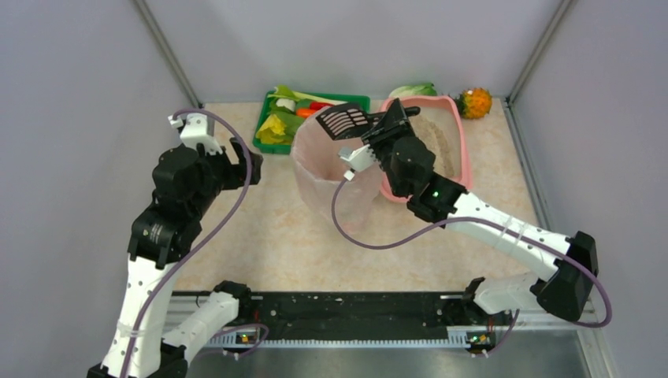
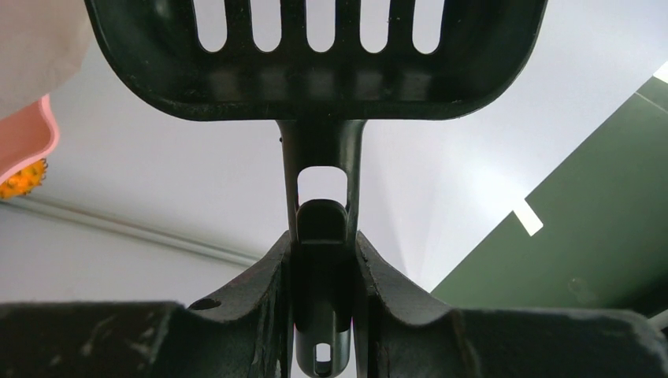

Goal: Clean the litter box

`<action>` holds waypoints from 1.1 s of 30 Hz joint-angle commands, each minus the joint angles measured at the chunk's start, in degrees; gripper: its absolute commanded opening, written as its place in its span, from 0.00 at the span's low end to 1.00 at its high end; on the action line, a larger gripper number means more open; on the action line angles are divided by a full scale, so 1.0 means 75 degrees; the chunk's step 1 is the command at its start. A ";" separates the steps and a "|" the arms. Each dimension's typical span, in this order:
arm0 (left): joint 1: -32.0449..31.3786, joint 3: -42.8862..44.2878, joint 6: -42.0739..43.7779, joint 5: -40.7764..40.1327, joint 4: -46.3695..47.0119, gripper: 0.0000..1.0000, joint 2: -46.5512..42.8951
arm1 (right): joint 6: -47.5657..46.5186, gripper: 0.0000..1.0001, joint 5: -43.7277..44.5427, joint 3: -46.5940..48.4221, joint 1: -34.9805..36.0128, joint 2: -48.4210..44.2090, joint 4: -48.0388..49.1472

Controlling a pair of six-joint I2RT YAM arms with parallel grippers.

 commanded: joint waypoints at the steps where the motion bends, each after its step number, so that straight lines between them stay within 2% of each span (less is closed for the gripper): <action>1: -0.0019 -0.0046 0.0121 -0.0125 0.0260 0.88 -0.0139 | -0.0180 0.00 -0.0176 0.0515 0.0070 0.0167 0.0097; 9: -0.0019 -0.0057 0.0145 -0.0154 0.0270 0.88 -0.0142 | -0.0183 0.00 -0.0241 0.0424 0.0112 0.0023 0.0769; 14: -0.0016 0.0001 0.0146 -0.0105 0.0286 0.88 -0.0057 | 0.0484 0.00 -0.0211 0.0313 0.0120 -0.0105 0.0816; 15: -0.0016 0.0026 0.0145 -0.0097 0.0278 0.88 -0.0048 | 0.0976 0.00 -0.0171 0.0488 0.0109 -0.0098 0.0437; 17: -0.0019 0.0040 0.0134 -0.0088 0.0277 0.88 -0.0027 | 0.2466 0.00 -0.0149 0.1491 0.0030 -0.0003 -0.1548; 19: -0.0018 0.0032 0.0102 -0.0057 0.0283 0.88 -0.0012 | 0.3840 0.00 -0.0333 0.2180 -0.0077 0.0066 -0.2812; 27: -0.0017 0.0049 -0.0048 0.0118 0.0318 0.88 0.0064 | 0.6740 0.00 -0.1086 0.3186 -0.0446 0.0125 -0.5342; 33: -0.0019 0.0080 -0.0101 0.0225 0.0295 0.88 0.0098 | 0.9213 0.00 -0.1960 0.4118 -0.1134 0.0376 -0.7015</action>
